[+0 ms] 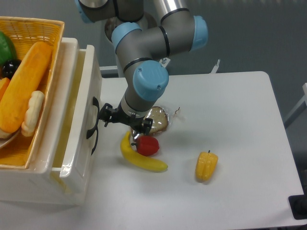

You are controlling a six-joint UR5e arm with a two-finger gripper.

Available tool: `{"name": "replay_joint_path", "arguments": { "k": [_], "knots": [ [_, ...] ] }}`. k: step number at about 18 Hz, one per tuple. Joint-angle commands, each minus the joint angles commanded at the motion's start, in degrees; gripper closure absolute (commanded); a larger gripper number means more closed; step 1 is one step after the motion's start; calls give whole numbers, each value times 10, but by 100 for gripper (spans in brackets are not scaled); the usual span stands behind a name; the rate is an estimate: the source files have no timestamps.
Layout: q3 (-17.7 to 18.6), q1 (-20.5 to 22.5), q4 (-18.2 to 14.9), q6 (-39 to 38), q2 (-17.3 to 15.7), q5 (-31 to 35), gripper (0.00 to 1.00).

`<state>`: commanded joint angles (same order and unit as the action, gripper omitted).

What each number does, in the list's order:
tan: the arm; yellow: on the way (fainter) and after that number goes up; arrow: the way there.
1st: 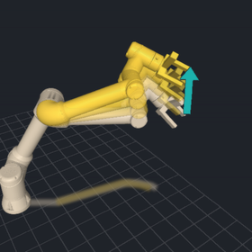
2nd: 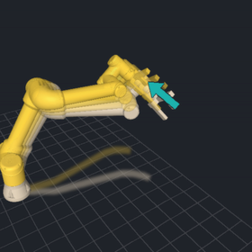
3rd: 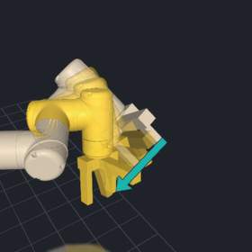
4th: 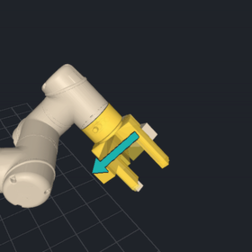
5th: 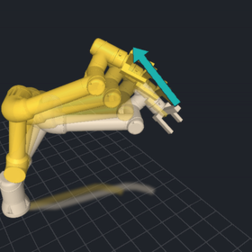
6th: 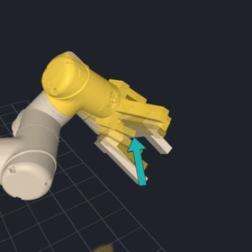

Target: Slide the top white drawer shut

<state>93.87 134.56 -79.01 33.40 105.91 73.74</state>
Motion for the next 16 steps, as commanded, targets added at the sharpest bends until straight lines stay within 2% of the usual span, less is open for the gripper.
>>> {"name": "replay_joint_path", "arguments": {
  "k": [16],
  "knots": [
    [0,-19,1,-30,-2,-1,0]
  ]
}}
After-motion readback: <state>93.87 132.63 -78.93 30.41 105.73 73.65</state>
